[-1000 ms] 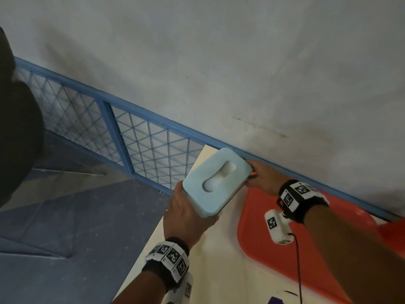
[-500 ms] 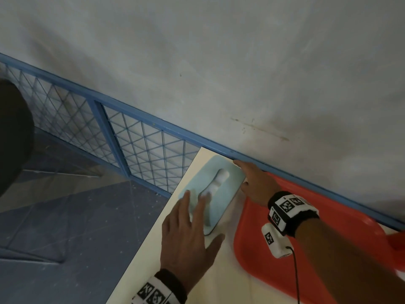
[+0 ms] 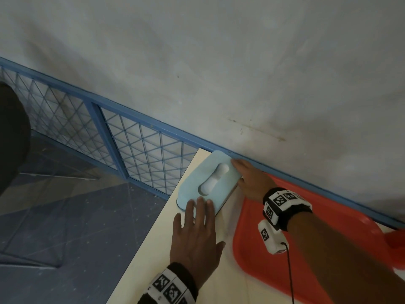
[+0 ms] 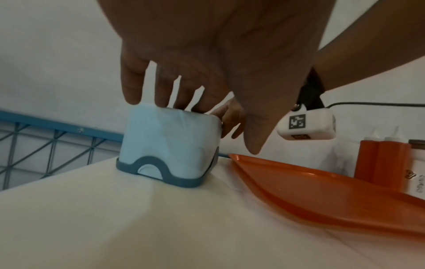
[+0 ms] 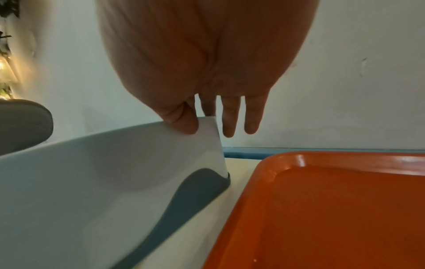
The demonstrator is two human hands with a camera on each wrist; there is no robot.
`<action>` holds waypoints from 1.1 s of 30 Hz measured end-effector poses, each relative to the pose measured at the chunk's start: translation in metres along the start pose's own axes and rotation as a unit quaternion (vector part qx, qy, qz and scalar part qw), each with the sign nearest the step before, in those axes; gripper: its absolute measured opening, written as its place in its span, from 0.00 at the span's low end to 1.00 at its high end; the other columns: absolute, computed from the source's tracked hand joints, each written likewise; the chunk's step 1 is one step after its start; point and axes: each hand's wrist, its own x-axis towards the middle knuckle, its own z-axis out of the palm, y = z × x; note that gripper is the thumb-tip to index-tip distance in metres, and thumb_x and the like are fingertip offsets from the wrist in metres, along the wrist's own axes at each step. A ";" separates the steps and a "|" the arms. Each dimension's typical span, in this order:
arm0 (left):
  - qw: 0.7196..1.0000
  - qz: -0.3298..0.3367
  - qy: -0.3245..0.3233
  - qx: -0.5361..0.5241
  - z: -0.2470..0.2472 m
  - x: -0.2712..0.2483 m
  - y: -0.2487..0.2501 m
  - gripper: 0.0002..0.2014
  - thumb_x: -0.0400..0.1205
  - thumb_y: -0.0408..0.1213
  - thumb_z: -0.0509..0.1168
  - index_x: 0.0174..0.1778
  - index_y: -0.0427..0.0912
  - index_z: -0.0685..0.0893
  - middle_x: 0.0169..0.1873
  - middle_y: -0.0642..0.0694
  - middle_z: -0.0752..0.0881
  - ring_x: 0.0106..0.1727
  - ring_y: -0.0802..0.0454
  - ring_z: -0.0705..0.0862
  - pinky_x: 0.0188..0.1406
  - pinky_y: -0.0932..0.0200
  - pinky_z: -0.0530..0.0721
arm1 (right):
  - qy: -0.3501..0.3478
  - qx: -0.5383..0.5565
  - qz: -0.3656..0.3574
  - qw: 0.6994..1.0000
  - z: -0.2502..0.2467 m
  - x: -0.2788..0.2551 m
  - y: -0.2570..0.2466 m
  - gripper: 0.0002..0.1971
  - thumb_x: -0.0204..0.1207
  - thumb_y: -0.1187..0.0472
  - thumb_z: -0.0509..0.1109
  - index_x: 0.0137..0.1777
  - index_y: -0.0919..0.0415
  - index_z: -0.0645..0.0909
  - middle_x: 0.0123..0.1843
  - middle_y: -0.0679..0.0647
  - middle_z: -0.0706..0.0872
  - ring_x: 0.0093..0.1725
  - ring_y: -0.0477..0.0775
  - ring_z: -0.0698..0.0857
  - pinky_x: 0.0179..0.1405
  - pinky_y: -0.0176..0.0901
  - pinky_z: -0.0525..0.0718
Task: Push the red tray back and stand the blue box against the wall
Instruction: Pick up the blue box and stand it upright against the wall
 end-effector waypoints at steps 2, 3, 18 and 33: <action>1.000 0.006 0.006 0.006 -0.001 0.010 -0.001 0.48 0.74 0.64 0.66 0.82 0.41 0.54 0.81 0.35 0.61 0.80 0.34 0.57 0.72 0.32 0.69 | 0.018 -0.002 0.015 1.000 0.000 0.002 -0.002 0.30 0.80 0.64 0.56 0.82 0.52 0.55 0.86 0.55 0.52 0.80 0.62 0.62 0.78 0.55 0.66; 1.000 0.007 0.008 0.007 -0.002 0.015 -0.001 0.47 0.74 0.63 0.66 0.81 0.41 0.54 0.80 0.35 0.62 0.80 0.34 0.58 0.71 0.32 0.69 | 0.028 -0.002 0.017 0.999 0.000 0.003 -0.003 0.29 0.80 0.65 0.56 0.82 0.54 0.56 0.86 0.56 0.53 0.80 0.63 0.63 0.78 0.55 0.66; 0.999 -0.010 0.036 0.018 -0.020 0.030 -0.020 0.40 0.79 0.69 0.52 0.78 0.42 0.61 0.81 0.40 0.62 0.80 0.42 0.58 0.76 0.37 0.63 | 0.076 -0.075 0.031 0.994 0.005 -0.043 -0.009 0.25 0.79 0.52 0.61 0.75 0.59 0.67 0.79 0.55 0.67 0.71 0.60 0.73 0.67 0.54 0.77; 0.998 -0.001 0.062 0.020 -0.018 0.025 -0.057 0.50 0.68 0.73 0.64 0.74 0.35 0.69 0.72 0.35 0.76 0.69 0.36 0.77 0.60 0.34 0.80 | 0.111 0.010 0.019 0.994 0.043 -0.105 -0.029 0.29 0.80 0.52 0.63 0.80 0.57 0.62 0.81 0.51 0.65 0.78 0.50 0.66 0.76 0.38 0.62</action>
